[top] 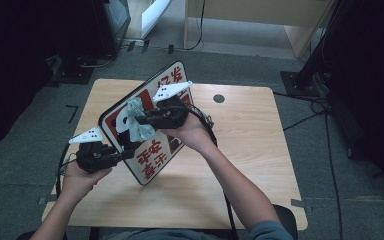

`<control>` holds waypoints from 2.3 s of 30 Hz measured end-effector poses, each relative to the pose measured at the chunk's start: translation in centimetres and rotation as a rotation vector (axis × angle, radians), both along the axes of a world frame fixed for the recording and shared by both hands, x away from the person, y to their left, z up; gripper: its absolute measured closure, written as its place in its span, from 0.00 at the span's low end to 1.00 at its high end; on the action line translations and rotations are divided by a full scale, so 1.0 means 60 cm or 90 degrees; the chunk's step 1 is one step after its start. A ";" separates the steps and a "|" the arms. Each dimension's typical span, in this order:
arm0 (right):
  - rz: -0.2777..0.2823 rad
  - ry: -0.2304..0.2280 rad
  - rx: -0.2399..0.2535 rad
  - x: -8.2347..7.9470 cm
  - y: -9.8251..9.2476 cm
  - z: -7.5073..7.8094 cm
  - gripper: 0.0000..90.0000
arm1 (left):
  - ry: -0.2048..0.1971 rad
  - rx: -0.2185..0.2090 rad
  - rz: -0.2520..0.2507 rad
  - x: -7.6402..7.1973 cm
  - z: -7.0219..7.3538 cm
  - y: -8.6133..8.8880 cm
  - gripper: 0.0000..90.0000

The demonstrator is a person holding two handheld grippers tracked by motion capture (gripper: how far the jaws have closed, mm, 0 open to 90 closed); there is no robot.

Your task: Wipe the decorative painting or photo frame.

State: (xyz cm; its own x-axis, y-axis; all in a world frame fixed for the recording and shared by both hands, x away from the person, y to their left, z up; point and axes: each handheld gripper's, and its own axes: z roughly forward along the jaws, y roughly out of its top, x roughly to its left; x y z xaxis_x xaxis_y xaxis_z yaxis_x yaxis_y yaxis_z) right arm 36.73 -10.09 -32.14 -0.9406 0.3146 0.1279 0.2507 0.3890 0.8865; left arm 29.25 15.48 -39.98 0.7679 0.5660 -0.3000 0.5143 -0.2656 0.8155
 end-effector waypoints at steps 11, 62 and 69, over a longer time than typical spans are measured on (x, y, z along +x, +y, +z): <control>-0.002 0.012 -0.006 0.004 -0.005 -0.007 0.89 | 0.001 -0.001 -0.001 0.000 0.000 0.000 0.79; -0.046 0.045 -0.041 0.012 -0.041 -0.065 0.89 | 0.000 0.005 -0.018 0.004 0.001 0.001 0.78; -0.052 0.047 -0.046 0.012 -0.044 -0.075 0.89 | -0.001 0.005 -0.019 0.004 0.001 0.001 0.78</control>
State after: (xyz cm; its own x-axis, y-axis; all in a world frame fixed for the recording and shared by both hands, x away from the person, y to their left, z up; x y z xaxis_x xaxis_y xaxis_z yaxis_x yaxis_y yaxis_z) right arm 37.44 -12.74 -36.63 -0.9004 0.4006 0.1697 0.3473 0.4268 0.8350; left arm 29.49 15.55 -39.91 0.7849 0.5449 -0.2951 0.5052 -0.2868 0.8140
